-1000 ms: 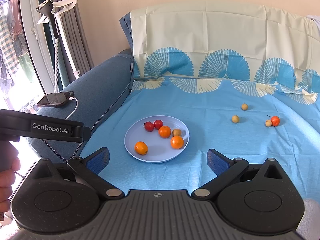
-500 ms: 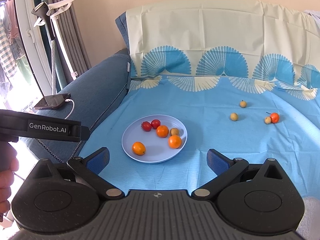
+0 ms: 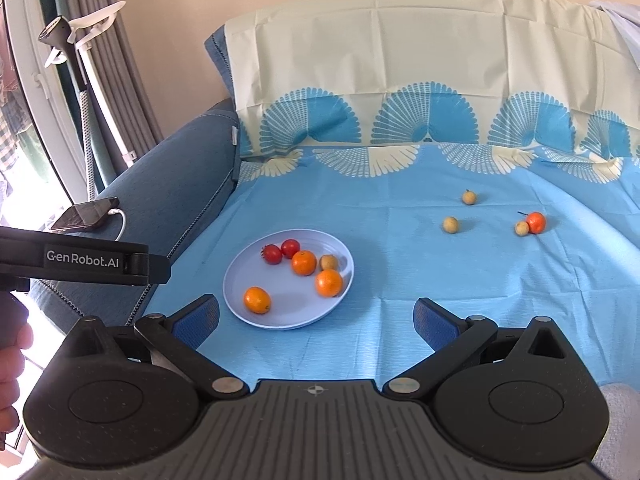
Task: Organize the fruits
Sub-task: 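Move both open grippers toward the remaining loose fruits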
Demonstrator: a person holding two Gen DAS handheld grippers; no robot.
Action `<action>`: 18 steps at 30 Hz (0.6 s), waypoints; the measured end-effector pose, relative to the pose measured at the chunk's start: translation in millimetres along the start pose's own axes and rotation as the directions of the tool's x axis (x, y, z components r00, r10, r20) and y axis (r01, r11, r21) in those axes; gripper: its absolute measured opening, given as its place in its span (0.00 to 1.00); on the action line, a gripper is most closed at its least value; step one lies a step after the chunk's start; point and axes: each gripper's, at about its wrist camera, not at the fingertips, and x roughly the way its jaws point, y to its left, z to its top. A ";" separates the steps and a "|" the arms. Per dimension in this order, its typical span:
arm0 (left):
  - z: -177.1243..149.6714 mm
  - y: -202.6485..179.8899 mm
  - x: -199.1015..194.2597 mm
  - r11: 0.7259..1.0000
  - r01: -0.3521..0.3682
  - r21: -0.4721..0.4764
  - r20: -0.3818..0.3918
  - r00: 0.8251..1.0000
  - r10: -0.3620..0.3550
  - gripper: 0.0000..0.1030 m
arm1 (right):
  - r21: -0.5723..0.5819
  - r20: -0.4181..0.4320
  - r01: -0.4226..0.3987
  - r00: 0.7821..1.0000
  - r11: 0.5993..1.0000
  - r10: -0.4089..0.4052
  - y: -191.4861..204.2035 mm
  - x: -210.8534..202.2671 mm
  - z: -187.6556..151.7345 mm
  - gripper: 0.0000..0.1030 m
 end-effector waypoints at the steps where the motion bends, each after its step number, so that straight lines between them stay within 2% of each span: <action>1: 1.5 -1.3 0.8 1.000 0.002 0.001 0.000 1.000 -0.002 1.00 | 0.004 0.002 0.003 1.000 1.000 -0.003 -2.2 0.2 0.7 0.99; 11: 15.7 -26.0 10.0 0.999 0.026 0.034 -0.004 1.000 -0.026 1.00 | 0.065 0.016 0.054 0.998 0.996 -0.055 -31.8 1.7 4.5 0.99; 18: 30.6 -61.1 27.3 0.994 0.078 0.074 -0.028 0.997 -0.076 1.00 | 0.114 0.046 0.142 0.988 0.983 -0.148 -72.0 -1.4 7.8 0.99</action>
